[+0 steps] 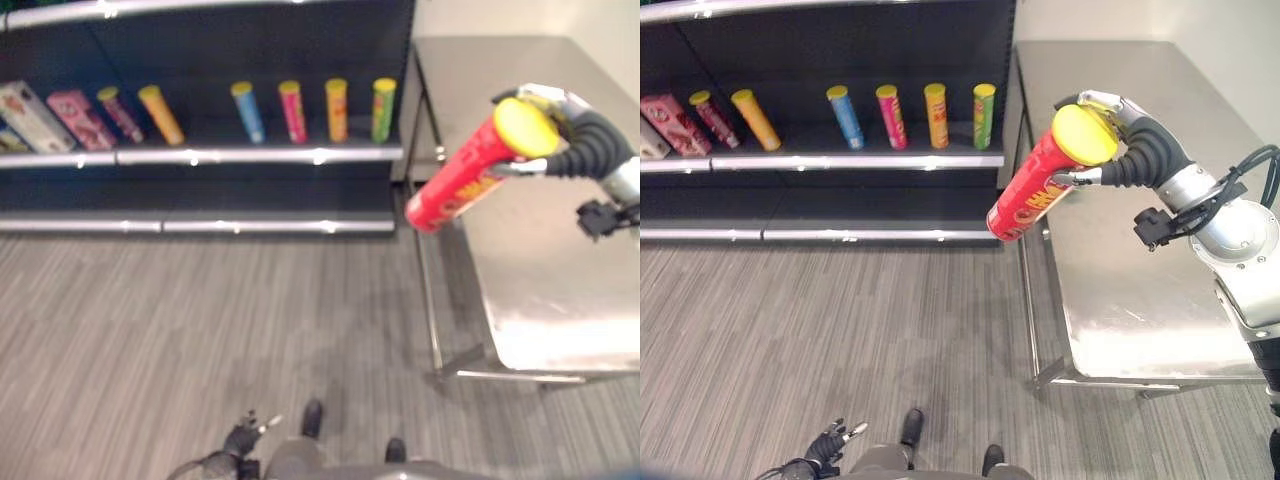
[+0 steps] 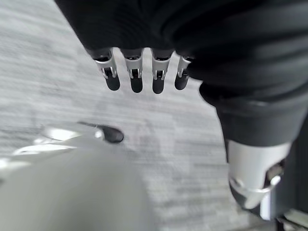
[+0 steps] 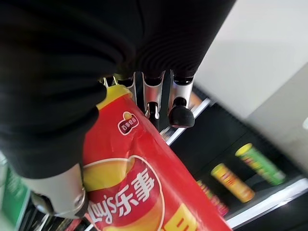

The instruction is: Put the goods on the table back onto the shelves and tidy them up.

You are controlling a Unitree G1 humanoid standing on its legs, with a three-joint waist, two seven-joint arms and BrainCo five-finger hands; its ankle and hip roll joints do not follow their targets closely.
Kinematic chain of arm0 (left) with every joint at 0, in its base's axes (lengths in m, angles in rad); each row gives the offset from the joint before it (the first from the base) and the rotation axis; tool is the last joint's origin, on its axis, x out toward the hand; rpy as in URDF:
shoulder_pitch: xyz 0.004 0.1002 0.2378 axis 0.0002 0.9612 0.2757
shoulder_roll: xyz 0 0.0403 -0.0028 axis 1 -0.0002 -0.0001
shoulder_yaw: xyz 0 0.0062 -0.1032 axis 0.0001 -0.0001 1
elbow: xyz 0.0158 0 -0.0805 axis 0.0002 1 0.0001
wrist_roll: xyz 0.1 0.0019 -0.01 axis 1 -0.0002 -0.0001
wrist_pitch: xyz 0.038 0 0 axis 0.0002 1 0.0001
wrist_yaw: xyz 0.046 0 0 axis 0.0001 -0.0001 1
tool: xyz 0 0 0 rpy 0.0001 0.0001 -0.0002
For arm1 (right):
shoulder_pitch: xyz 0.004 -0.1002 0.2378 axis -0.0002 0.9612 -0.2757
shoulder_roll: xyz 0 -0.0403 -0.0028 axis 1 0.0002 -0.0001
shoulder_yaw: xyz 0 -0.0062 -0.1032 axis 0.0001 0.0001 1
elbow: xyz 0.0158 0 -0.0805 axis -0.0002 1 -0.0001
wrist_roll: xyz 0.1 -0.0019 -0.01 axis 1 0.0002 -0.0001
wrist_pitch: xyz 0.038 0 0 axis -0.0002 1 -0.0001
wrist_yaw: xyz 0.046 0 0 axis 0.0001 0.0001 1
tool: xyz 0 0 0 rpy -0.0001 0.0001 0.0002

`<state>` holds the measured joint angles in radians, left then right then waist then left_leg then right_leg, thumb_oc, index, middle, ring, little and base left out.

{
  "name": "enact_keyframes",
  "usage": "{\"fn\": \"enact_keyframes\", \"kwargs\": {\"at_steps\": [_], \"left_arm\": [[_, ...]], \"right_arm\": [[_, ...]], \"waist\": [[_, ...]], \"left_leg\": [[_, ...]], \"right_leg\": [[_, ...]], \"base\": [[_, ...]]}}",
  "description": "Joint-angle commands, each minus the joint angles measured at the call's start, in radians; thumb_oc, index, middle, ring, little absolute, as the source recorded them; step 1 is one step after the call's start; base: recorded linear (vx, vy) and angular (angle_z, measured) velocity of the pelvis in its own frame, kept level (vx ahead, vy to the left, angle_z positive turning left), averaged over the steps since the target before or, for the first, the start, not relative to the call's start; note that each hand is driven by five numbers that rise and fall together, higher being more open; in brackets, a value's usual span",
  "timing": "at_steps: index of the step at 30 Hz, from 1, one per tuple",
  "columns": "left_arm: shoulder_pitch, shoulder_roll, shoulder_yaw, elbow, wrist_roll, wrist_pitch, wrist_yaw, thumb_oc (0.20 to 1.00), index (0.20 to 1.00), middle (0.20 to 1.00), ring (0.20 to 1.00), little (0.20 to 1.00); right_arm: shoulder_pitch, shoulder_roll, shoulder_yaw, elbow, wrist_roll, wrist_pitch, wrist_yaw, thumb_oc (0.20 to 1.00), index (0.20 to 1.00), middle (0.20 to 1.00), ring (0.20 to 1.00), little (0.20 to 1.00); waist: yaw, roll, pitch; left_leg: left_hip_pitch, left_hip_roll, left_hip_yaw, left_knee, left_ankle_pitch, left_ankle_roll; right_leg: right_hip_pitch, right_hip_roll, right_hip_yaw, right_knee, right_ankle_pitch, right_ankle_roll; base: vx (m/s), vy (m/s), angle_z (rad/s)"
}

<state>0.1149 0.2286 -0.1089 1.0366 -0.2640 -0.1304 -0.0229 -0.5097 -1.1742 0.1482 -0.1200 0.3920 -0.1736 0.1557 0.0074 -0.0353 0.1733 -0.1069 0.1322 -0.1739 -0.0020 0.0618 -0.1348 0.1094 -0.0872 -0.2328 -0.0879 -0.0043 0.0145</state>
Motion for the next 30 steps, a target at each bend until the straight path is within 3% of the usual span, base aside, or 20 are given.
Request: {"fn": "enact_keyframes", "kwargs": {"at_steps": [1, 2, 4, 6, 8, 9, 10, 11, 12, 13, 15, 16, 17, 18, 19, 21, 24, 25, 30], "left_arm": [[-0.005, 0.060, -0.007, -0.030, -0.026, -0.034, 0.010, 1.000, 1.000, 1.000, 1.000, 1.000], [-0.004, 0.060, -0.008, -0.031, -0.026, -0.034, 0.010, 1.000, 1.000, 1.000, 1.000, 1.000], [-0.001, 0.082, -0.021, -0.049, -0.016, -0.037, 0.007, 1.000, 1.000, 1.000, 1.000, 1.000], [0.008, 0.098, -0.029, -0.067, -0.004, -0.037, -0.003, 1.000, 1.000, 1.000, 1.000, 1.000], [-0.006, 0.099, -0.039, -0.068, 0.018, -0.033, -0.006, 1.000, 1.000, 1.000, 1.000, 1.000], [-0.006, 0.100, -0.040, -0.068, 0.018, -0.033, -0.006, 1.000, 1.000, 1.000, 1.000, 1.000], [-0.025, 0.115, -0.058, -0.069, 0.026, -0.030, -0.013, 1.000, 1.000, 1.000, 1.000, 1.000], [-0.036, 0.130, -0.067, -0.075, 0.030, -0.032, -0.009, 1.000, 1.000, 1.000, 1.000, 1.000], [-0.036, 0.130, -0.066, -0.075, 0.030, -0.032, -0.009, 1.000, 1.000, 1.000, 1.000, 1.000], [-0.060, 0.165, -0.059, -0.090, 0.036, -0.029, 0.000, 1.000, 1.000, 1.000, 1.000, 1.000], [-0.084, 0.170, -0.059, -0.086, 0.016, -0.024, -0.004, 1.000, 1.000, 1.000, 1.000, 1.000], [-0.099, 0.183, -0.061, -0.077, 0.018, -0.021, -0.005, 1.000, 1.000, 1.000, 1.000, 1.000], [-0.098, 0.181, -0.058, -0.077, 0.018, -0.021, -0.005, 1.000, 1.000, 1.000, 1.000, 1.000], [-0.105, 0.182, -0.060, -0.063, 0.018, -0.014, -0.003, 1.000, 1.000, 1.000, 1.000, 1.000], [-0.109, 0.176, -0.057, -0.042, 0.018, -0.010, -0.006, 1.000, 1.000, 1.000, 1.000, 1.000], [-0.116, 0.162, -0.060, -0.023, 0.015, -0.006, -0.004, 1.000, 1.000, 1.000, 1.000, 1.000], [-0.124, 0.145, -0.071, -0.014, 0.033, -0.008, -0.004, 1.000, 1.000, 1.000, 1.000, 1.000], [-0.124, 0.135, -0.073, -0.011, 0.042, -0.011, 0.002, 1.000, 1.000, 1.000, 1.000, 1.000], [-0.107, 0.124, -0.061, -0.025, 0.046, -0.006, 0.012, 1.000, 1.000, 1.000, 1.000, 1.000]], "right_arm": [[-0.104, -0.063, 0.028, -0.015, -0.012, -0.072, -0.039, 0.200, 0.200, 0.200, 0.200, 0.200], [-0.102, -0.063, 0.027, -0.015, -0.013, -0.072, -0.040, 0.200, 0.200, 0.200, 0.200, 0.200], [-0.062, -0.069, -0.001, -0.033, -0.020, -0.068, -0.045, 0.200, 0.200, 0.200, 0.200, 0.200], [-0.050, -0.050, -0.003, -0.048, -0.021, -0.062, -0.041, 0.200, 0.200, 0.200, 0.200, 0.200], [-0.019, -0.021, -0.009, -0.038, -0.057, -0.055, -0.041, 0.200, 0.200, 0.200, 0.200, 0.200], [-0.015, -0.021, -0.013, -0.040, -0.058, -0.054, -0.041, 0.200, 0.200, 0.200, 0.200, 0.200], [0.013, 0.009, -0.008, -0.040, -0.097, -0.037, -0.042, 0.200, 0.200, 0.200, 0.200, 0.200], [0.000, 0.035, 0.019, -0.035, -0.106, -0.039, -0.046, 0.200, 0.200, 0.200, 0.200, 0.200], [-0.004, 0.036, 0.023, -0.033, -0.106, -0.039, -0.046, 0.200, 0.200, 0.200, 0.200, 0.200], [-0.083, 0.059, 0.086, -0.013, -0.129, -0.041, -0.061, 0.200, 0.200, 0.200, 0.200, 0.200], [-0.122, 0.052, 0.117, -0.002, -0.117, -0.042, -0.065, 0.200, 0.200, 0.200, 0.200, 0.200], [-0.206, 0.036, 0.169, 0.023, -0.100, -0.047, -0.070, 0.200, 0.200, 0.200, 0.200, 0.200], [-0.215, 0.036, 0.178, 0.027, -0.099, -0.048, -0.070, 0.200, 0.200, 0.200, 0.200, 0.200], [-0.291, 0.029, 0.239, 0.041, -0.092, -0.048, -0.073, 0.200, 0.200, 0.200, 0.200, 0.200], [-0.310, 0.024, 0.260, 0.059, -0.079, -0.049, -0.072, 0.200, 0.200, 0.200, 0.200, 0.200], [-0.320, 0.010, 0.267, 0.075, -0.076, -0.043, -0.078, 0.200, 0.200, 0.200, 0.200, 0.200], [-0.323, 0.004, 0.262, 0.088, -0.097, -0.039, -0.093, 0.200, 0.200, 0.200, 0.200, 0.200], [-0.330, 0.004, 0.261, 0.090, -0.112, -0.039, -0.104, 0.200, 0.200, 0.200, 0.200, 0.200], [-0.311, 0.023, 0.243, 0.107, -0.135, -0.031, -0.117, 0.200, 0.200, 0.200, 0.200, 0.200]], "waist": [[0.012, -0.008, -0.056], [0.012, -0.008, -0.057], [0.012, 0.004, -0.070], [0.020, 0.009, -0.081], [0.015, 0.009, -0.097], [0.016, 0.006, -0.097], [0.008, -0.006, -0.097], [0.013, -0.011, -0.094], [0.014, -0.013, -0.095], [0.022, -0.011, -0.093], [0.018, -0.012, -0.084], [0.023, -0.026, -0.075], [0.019, -0.023, -0.073], [0.020, -0.040, -0.056], [0.016, -0.045, -0.039], [0.012, -0.052, -0.019], [0.010, -0.050, 0.004], [0.017, -0.051, 0.007], [0.016, -0.050, -0.007]], "left_leg": [[-0.007, 0.167, 0.044, -0.084, 0.098, -0.038], [-0.007, 0.167, 0.044, -0.084, 0.098, -0.039], [-0.036, 0.197, 0.015, -0.083, 0.133, -0.068], [-0.029, 0.194, -0.021, -0.055, 0.098, -0.074], [-0.034, 0.162, 0.000, 0.000, 0.023, -0.076], [-0.036, 0.158, 0.001, 0.006, 0.020, -0.074], [-0.033, 0.099, 0.025, 0.009, -0.029, -0.061], [-0.027, 0.076, 0.043, 0.003, -0.036, -0.047], [-0.027, 0.074, 0.046, 0.003, -0.037, -0.046], [-0.030, 0.042, 0.083, -0.023, -0.036, -0.011], [-0.016, 0.016, 0.099, -0.060, -0.024, 0.005], [-0.005, -0.016, 0.126, -0.084, -0.025, 0.019], [-0.003, -0.015, 0.125, -0.083, -0.027, 0.019], [0.008, -0.051, 0.131, -0.085, -0.031, 0.041], [0.024, -0.077, 0.119, -0.085, -0.039, 0.048], [0.033, -0.118, 0.094, -0.077, -0.042, 0.053], [0.050, -0.141, 0.065, -0.067, -0.050, 0.055], [0.051, -0.157, 0.055, -0.054, -0.058, 0.060], [0.054, -0.162, 0.052, -0.025, -0.089, 0.064]], "right_leg": [[-0.049, -0.076, 0.209, 0.100, -0.131, 0.137], [-0.050, -0.076, 0.208, 0.101, -0.132, 0.137], [-0.017, -0.130, 0.227, 0.092, -0.137, 0.161], [0.012, -0.175, 0.249, 0.071, -0.120, 0.177], [0.029, -0.250, 0.241, 0.047, -0.044, 0.203], [0.031, -0.254, 0.240, 0.043, -0.042, 0.205], [-0.015, -0.329, 0.268, 0.065, 0.143, 0.212], [-0.044, -0.349, 0.270, 0.068, 0.213, 0.200], [-0.045, -0.351, 0.273, 0.066, 0.215, 0.201], [-0.094, -0.332, 0.248, 0.079, 0.224, 0.181], [-0.114, -0.245, 0.264, 0.108, 0.141, 0.164], [-0.127, -0.136, 0.222, 0.091, 0.038, 0.154], [-0.125, -0.135, 0.220, 0.093, 0.035, 0.154], [-0.162, -0.042, 0.219, 0.083, -0.004, 0.136], [-0.188, 0.014, 0.261, 0.086, -0.014, 0.129], [-0.209, 0.068, 0.308, 0.082, -0.008, 0.120], [-0.209, 0.092, 0.325, 0.097, -0.006, 0.109], [-0.184, 0.077, 0.291, 0.085, -0.003, 0.098], [-0.144, 0.066, 0.271, 0.027, 0.002, 0.095]], "base": [[0.05, 0.375, 0.26], [0.16, 0.433, 0.21], [0.25, 0.560, 0.15], [0.24, 0.545, 0.09], [0.17, 0.495, 0.12], [0.09, 0.638, 0.57], [0.04, 0.624, 0.72], [0.03, 0.623, 0.56], [-0.05, 0.515, 0.16], [-0.04, 0.487, -0.04], [0.02, 0.581, 0.01], [0.05, 0.375, 0.13], [0.06, 0.386, 0.00], [0.09, 0.228, -0.02], [0.12, 0.291, -0.13], [0.14, 0.193, 0.38], [0.10, 0.058, 0.59], [0.06, -0.009, 0.56], [0.08, -0.061, 0.36]]}}
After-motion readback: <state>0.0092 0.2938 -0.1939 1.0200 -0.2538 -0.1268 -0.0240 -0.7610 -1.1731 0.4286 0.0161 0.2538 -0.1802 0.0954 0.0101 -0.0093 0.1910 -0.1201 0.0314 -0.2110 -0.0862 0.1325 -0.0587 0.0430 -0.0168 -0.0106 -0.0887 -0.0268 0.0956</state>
